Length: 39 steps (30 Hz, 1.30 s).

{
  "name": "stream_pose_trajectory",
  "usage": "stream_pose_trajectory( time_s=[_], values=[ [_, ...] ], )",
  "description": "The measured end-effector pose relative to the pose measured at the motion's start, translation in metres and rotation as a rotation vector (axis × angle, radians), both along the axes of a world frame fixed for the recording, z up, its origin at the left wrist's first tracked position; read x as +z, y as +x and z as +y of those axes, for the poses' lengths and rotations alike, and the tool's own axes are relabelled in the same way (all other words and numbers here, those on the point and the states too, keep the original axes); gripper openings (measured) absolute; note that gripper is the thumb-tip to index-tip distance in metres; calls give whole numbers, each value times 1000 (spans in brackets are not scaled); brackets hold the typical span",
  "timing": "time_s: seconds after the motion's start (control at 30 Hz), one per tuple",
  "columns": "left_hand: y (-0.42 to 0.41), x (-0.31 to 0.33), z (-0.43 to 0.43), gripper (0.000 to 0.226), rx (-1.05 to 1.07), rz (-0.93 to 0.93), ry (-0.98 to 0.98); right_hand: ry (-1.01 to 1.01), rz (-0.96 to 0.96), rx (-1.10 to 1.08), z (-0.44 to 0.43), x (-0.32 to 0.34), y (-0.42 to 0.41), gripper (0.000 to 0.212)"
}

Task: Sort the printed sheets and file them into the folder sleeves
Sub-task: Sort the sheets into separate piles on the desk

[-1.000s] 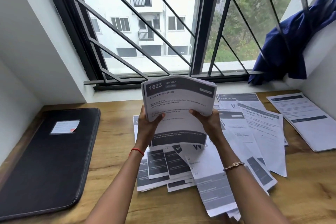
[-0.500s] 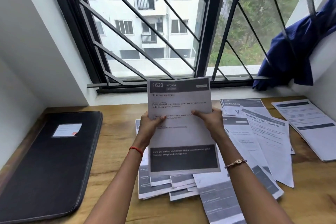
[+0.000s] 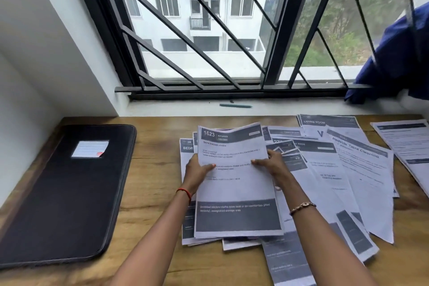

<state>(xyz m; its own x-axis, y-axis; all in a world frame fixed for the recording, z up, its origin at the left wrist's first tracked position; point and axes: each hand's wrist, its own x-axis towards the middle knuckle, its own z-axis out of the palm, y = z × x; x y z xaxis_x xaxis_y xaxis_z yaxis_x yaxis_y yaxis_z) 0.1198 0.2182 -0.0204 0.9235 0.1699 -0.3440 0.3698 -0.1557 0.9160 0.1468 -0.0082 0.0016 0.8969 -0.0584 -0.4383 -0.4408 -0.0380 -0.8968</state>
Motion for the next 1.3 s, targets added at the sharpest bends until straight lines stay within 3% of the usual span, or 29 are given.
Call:
stream_pose_trajectory(
  time_s=[0.07, 0.17, 0.23, 0.47, 0.7, 0.97, 1.13, 1.3],
  values=[
    [1, 3, 0, 46, 31, -21, 83, -10, 9, 8, -1, -4, 2, 42],
    [5, 7, 1, 71, 17, -96, 208, -5, 22, 17, -5, -9, 1, 39],
    [10, 7, 3, 74, -19, -138, 294, 8, 19, 25, -7, -13, 0, 39],
    [34, -1, 9, 61, -101, -157, 415, 65, -22, 61, -14, -22, -5, 32],
    [44, -2, 10, 43, 67, -281, 263, 136, -15, 61, -18, -26, -1, 34],
    [41, -17, 2, 19, 74, -403, 220, 140, 6, 28, -17, -32, 3, 33],
    [37, -23, -1, 14, 120, -570, 411, 150, 10, 25, -17, -32, 3, 32],
    [43, -25, 3, 6, 25, -516, 416, 155, 19, 37, -18, -31, 2, 34]
  ],
)
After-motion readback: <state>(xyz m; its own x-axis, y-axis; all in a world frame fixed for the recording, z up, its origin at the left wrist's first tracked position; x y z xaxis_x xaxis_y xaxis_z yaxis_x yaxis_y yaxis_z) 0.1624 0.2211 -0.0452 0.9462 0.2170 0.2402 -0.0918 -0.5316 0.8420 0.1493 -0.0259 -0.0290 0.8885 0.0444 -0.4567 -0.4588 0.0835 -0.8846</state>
